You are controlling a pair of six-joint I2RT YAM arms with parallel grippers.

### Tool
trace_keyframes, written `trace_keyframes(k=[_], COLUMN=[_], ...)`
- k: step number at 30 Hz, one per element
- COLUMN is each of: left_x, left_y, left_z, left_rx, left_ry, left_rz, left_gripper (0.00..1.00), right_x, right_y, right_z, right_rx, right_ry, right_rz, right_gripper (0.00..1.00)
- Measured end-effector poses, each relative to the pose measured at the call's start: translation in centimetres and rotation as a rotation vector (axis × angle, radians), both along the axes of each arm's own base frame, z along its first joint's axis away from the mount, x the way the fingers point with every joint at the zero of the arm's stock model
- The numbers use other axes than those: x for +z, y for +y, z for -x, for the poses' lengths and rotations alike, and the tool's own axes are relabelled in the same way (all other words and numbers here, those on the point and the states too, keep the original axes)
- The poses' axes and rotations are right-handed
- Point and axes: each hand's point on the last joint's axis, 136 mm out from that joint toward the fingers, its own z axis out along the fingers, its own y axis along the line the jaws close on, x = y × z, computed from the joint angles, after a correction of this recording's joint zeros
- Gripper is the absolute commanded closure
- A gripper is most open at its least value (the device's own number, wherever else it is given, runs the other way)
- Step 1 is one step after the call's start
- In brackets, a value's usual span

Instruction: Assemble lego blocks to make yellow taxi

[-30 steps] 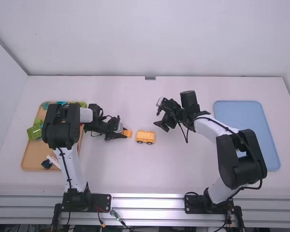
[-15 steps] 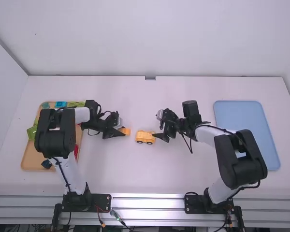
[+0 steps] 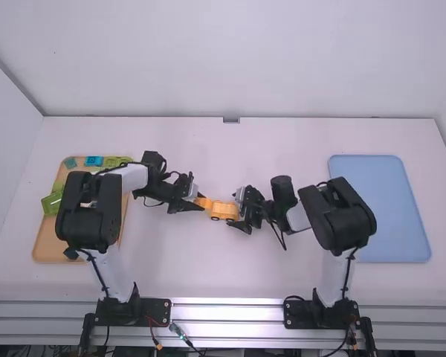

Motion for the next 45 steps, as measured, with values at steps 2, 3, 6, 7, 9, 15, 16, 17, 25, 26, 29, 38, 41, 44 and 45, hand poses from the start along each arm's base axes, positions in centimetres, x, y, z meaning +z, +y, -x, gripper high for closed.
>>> trace_keyframes(k=[2,3,6,7,9,15,16,17,25,26,29,38,41,44,45], left_x=[0.0,0.1,0.1,0.1,0.0,-1.4,-1.6,-1.8,-2.5,-2.5,-2.4,-2.3,-2.3,-2.4,-2.4], left_y=[-0.5,-0.9,-1.7,-1.8,-2.1,-3.5,-3.7,-3.9,-4.0,-4.0,-4.0,-4.1,-4.1,-4.4,-4.5], left_z=[0.2,0.2,-0.2,-0.4,-0.8,-1.2,-1.2,-1.0,-0.7,-0.7,-0.6,-0.5,-0.5,-0.3,-0.3], left_rx=[-0.017,-0.024,-0.034,-0.033,-0.027,0.016,0.023,0.031,0.118,0.121,0.132,0.134,0.134,0.127,0.127], left_ry=[-0.006,-0.011,-0.038,-0.049,-0.068,-0.116,-0.12,-0.118,-0.017,-0.008,0.022,0.041,0.042,0.04,0.04], left_rz=[0.001,0.004,0.007,0.008,0.013,0.039,0.044,0.049,0.071,0.071,0.077,0.089,0.089,0.081,0.078], left_gripper=[0.97,0.98,0.98,0.98,0.98,0.97,0.97,0.97,0.98,0.98,0.98,0.98,0.98,0.98,0.98], right_x=[-0.8,-1.1,-1.3,-1.3,-1.2,-1.4,-1.4,-1.5,-2.3,-2.3,-2.4,-2.4,-2.4,-2.4,-2.5], right_y=[0.2,0.4,0.9,1.0,1.1,1.2,1.2,1.2,2.1,2.2,2.5,2.5,2.5,2.5,2.5], right_z=[-0.2,-0.4,-1.2,-1.3,-1.4,-0.9,-0.9,-0.8,0.1,0.1,0.3,0.4,0.4,0.5,0.6], right_rx=[0.013,0.024,0.047,0.051,0.056,0.079,0.079,0.078,0.108,0.109,0.116,0.119,0.119,0.127,0.128], right_ry=[0.034,0.046,0.052,0.05,0.05,0.054,0.052,0.053,0.035,0.03,0.025,0.022,0.021,0.021,0.021], right_rz=[-0.01,-0.023,-0.049,-0.053,-0.059,-0.056,-0.053,-0.049,-0.007,-0.003,0.003,0.004,0.005,0.003,0.003], right_gripper=[0.01,0.01,0.01,0.01,0.01,0.06,0.07,0.07,0.25,0.27,0.39,0.56,0.56,0.57,0.57])
